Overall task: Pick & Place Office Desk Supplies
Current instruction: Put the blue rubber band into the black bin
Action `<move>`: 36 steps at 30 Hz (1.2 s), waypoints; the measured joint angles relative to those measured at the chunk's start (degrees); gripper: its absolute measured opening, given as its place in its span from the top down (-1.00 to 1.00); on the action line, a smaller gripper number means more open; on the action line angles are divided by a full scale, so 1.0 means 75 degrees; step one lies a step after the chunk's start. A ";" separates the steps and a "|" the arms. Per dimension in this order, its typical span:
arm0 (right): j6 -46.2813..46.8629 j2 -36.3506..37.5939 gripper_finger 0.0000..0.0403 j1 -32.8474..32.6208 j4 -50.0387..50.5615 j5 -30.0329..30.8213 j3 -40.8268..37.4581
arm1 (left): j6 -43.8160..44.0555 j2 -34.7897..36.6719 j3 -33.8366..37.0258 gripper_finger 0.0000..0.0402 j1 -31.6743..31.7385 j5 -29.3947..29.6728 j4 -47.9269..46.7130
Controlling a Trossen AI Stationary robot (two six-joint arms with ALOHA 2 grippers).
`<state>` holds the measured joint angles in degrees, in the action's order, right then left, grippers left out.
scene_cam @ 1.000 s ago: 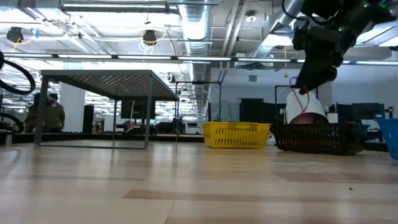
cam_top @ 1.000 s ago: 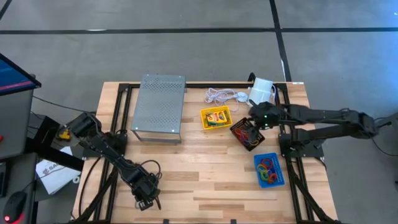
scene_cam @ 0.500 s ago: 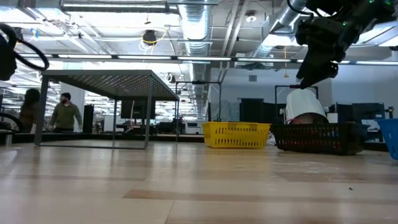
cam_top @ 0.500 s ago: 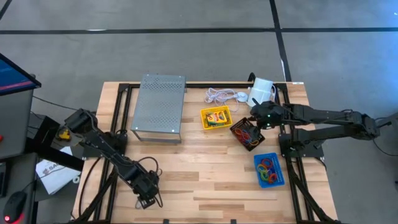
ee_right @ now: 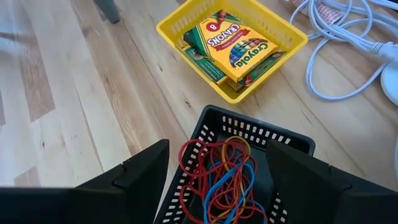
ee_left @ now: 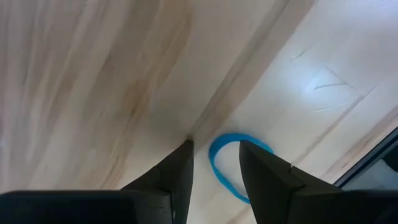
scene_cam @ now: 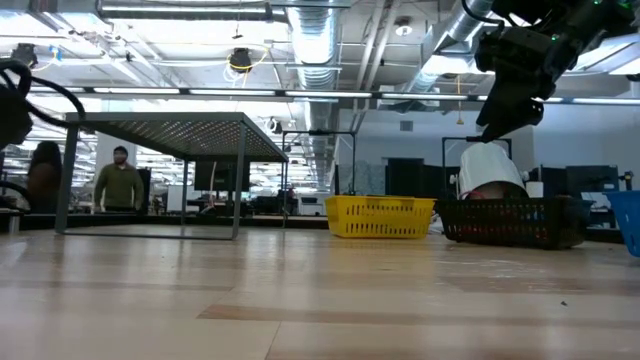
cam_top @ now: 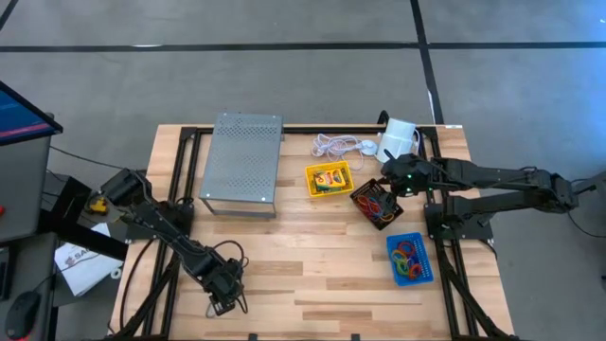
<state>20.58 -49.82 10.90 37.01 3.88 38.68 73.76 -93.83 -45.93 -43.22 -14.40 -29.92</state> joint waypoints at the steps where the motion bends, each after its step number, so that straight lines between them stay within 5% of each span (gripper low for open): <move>1: 0.0001 0.0000 -0.31 0.0000 -0.0003 0.0000 0.0000 | -0.0103 -0.0077 -0.0016 0.37 0.0002 -0.0042 0.0007; 11: 0.0000 0.0000 -0.31 -0.0009 -0.0031 -0.0175 0.0000 | -0.1291 -0.0325 -0.0036 0.41 -0.0163 0.0075 -0.0184; 22: -0.0018 0.0000 -0.31 -0.0006 -0.0028 -0.0178 0.0000 | -0.1408 -0.0325 -0.0024 0.96 -0.0198 0.0925 -0.0315; 36: -0.0024 0.0000 -0.31 -0.0006 -0.0046 -0.0178 0.0000 | -0.1185 -0.0292 -0.0312 1.00 -0.0175 0.0513 -0.0555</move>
<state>20.40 -49.82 10.85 36.67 2.55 38.68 64.87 -96.02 -48.26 -44.53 -10.55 -34.08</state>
